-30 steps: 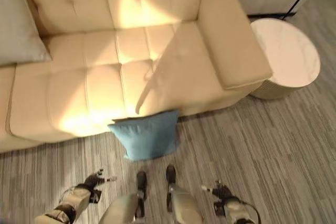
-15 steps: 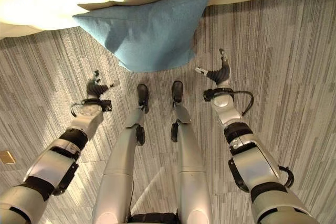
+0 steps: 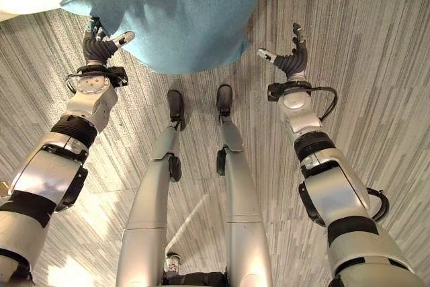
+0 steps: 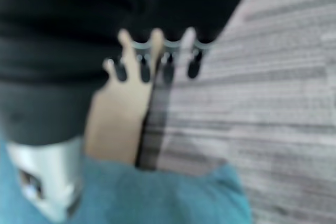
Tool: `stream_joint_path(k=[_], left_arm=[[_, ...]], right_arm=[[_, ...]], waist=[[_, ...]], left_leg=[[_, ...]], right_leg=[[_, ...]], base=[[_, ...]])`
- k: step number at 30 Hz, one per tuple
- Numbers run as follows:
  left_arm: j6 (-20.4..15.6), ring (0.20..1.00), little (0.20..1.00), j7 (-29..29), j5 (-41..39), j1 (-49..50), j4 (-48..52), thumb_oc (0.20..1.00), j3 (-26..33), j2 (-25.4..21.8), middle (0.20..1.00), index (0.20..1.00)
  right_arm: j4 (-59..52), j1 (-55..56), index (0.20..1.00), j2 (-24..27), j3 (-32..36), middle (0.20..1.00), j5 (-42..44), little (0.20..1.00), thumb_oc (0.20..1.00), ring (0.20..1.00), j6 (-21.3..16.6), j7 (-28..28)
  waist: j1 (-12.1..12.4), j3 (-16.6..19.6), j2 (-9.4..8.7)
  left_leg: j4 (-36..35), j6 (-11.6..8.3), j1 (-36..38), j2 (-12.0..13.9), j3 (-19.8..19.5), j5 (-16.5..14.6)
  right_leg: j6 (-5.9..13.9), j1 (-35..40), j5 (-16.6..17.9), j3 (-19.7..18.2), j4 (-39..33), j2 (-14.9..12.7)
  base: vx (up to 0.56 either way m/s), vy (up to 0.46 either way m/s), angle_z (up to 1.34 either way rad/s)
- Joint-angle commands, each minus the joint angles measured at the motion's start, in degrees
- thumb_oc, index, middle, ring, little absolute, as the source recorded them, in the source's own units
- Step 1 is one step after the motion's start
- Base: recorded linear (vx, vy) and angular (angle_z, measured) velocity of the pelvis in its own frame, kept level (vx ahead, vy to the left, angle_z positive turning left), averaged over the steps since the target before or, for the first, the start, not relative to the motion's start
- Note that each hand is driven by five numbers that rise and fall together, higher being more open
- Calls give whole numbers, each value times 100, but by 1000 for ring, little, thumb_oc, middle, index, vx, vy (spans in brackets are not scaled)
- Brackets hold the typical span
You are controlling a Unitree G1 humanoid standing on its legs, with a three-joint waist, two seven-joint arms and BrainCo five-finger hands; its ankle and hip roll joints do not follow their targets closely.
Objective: Pick up all the scattered cushions and arrange them neatly on the sofa.
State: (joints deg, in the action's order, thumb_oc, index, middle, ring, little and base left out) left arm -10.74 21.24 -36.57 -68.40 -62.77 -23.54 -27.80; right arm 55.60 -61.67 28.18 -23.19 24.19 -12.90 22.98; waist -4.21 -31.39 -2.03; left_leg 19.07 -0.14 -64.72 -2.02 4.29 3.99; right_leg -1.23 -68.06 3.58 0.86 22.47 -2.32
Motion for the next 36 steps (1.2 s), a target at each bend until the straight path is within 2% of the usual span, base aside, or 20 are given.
stream_joint_path(k=[1,10,12,14,25,36], left_arm=[[63,1000,1000,91,157,332,-189,1000,65,37,1000,1000],[-3,1000,1000,194,-45,653,75,1000,242,50,1000,1000],[-193,1000,1000,265,-208,804,606,1000,315,73,1000,1000],[-174,1000,1000,300,-9,1010,877,1000,276,58,1000,1000],[84,1000,1000,332,210,417,200,1000,7,147,1000,1000],[54,1000,1000,417,454,-353,492,1000,-540,572,1000,1000]], right_arm=[[-26,306,1000,175,-96,1000,249,1000,1000,1000,-149,-25],[-233,344,1000,385,54,1000,363,1000,1000,1000,-187,-68],[-382,375,1000,436,121,1000,330,1000,1000,1000,-213,-10],[-529,486,1000,495,153,1000,251,1000,1000,1000,-215,-7],[-435,-105,1000,409,-61,1000,375,1000,1000,1000,-187,-107],[-306,-884,1000,122,-456,1000,511,1000,1000,1000,-182,-74]], waist=[[-20,535,124],[53,517,195],[73,494,225],[102,485,250],[91,487,195],[124,499,211]], left_leg=[[-78,-446,-373,152,-135,201],[24,-378,-464,143,-114,84],[16,-379,-454,129,-127,77],[48,-371,-437,119,-127,62],[-39,-342,-554,120,-172,115],[-84,-363,-778,93,-193,198]], right_leg=[[862,-313,-42,-520,441,-98],[855,-452,-114,-564,461,-67],[850,-451,-133,-566,475,-69],[836,-450,-167,-570,510,-54],[865,-552,-107,-560,399,-17],[871,-744,-42,-540,376,1]], base=[[16,18,-3],[27,0,-4],[0,0,0],[17,-12,0],[0,0,0],[0,0,0]])
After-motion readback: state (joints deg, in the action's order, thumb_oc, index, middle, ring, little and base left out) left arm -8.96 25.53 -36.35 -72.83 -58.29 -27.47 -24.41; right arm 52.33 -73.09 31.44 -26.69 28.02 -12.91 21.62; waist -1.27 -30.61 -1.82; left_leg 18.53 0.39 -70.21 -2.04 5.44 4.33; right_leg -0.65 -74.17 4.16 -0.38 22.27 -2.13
